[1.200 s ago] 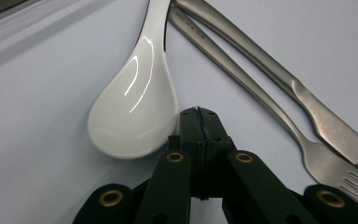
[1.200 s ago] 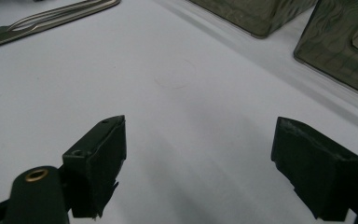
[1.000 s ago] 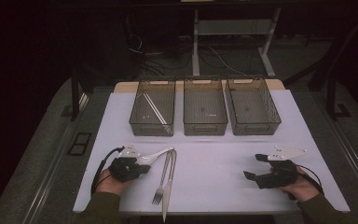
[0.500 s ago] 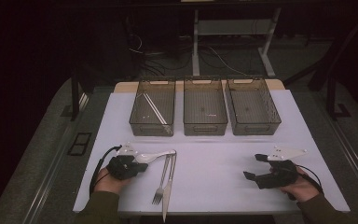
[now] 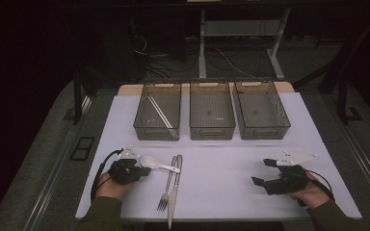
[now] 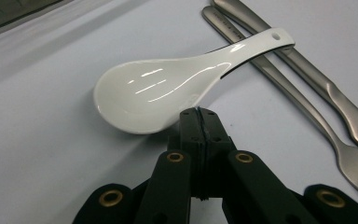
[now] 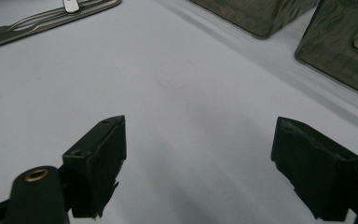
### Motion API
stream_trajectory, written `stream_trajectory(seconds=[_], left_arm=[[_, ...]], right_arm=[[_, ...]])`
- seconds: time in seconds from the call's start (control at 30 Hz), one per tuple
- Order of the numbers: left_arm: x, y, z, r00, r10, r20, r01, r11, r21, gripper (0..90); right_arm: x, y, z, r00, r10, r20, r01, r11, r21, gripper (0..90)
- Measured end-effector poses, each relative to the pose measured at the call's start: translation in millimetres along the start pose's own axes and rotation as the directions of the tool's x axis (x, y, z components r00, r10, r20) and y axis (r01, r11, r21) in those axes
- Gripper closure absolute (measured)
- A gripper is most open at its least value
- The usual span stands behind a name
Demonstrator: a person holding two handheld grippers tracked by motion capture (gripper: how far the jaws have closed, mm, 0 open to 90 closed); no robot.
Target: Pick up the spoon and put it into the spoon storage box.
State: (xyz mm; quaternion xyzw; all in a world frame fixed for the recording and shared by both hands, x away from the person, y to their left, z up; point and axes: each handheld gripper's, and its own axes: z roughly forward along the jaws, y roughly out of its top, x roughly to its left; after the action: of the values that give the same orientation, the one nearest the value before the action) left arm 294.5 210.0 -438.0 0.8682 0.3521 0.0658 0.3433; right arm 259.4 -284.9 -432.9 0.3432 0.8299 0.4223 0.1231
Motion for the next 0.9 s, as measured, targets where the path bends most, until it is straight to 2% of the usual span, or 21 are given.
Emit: stream_trajectory(seconds=[0.1,0.27,0.3,0.5,0.6,0.73,0.77,0.9], left_arm=[[-1.7,1.2,-1.9,1.0000,0.000,0.010,0.000,0.9997,-0.024,87.3],[-4.8,8.3,-6.8,0.9993,0.033,0.016,-0.032,0.9972,-0.068,83.0],[-5.4,10.9,-7.8,0.9995,0.028,0.017,-0.026,0.9966,-0.078,81.8],[2.9,23.8,-7.4,0.9980,0.060,0.022,-0.056,0.9912,-0.119,70.4],[8.5,29.0,-3.1,0.9963,0.077,0.037,-0.073,0.9902,-0.119,64.3],[13.0,35.6,4.5,0.9940,0.095,0.053,-0.090,0.9916,-0.093,55.1],[15.1,37.8,6.6,0.9924,0.111,0.053,-0.106,0.9903,-0.090,53.6],[21.1,42.0,12.1,0.9887,0.128,0.078,-0.122,0.9889,-0.085,47.3]], right_arm=[[-0.1,0.1,0.2,1.0000,-0.001,-0.001,0.001,1.000,0.000,17.8],[0.1,0.3,0.0,1.0000,0.002,-0.003,-0.002,1.000,-0.001,17.8],[-0.1,0.3,0.1,1.0000,0.002,-0.003,-0.002,1.000,-0.001,17.8],[0.0,0.4,0.0,1.0000,0.003,-0.001,-0.003,1.000,-0.001,17.8],[-0.6,0.3,0.0,1.0000,0.001,-0.001,-0.001,1.000,0.000,17.8],[-1.3,0.1,0.0,1.0000,0.000,0.001,0.000,1.000,0.001,17.8],[-1.4,0.1,0.0,1.0000,0.001,0.000,-0.001,1.000,0.001,17.8],[-1.6,0.1,-0.1,1.0000,0.006,0.001,-0.006,1.000,0.001,17.9]])
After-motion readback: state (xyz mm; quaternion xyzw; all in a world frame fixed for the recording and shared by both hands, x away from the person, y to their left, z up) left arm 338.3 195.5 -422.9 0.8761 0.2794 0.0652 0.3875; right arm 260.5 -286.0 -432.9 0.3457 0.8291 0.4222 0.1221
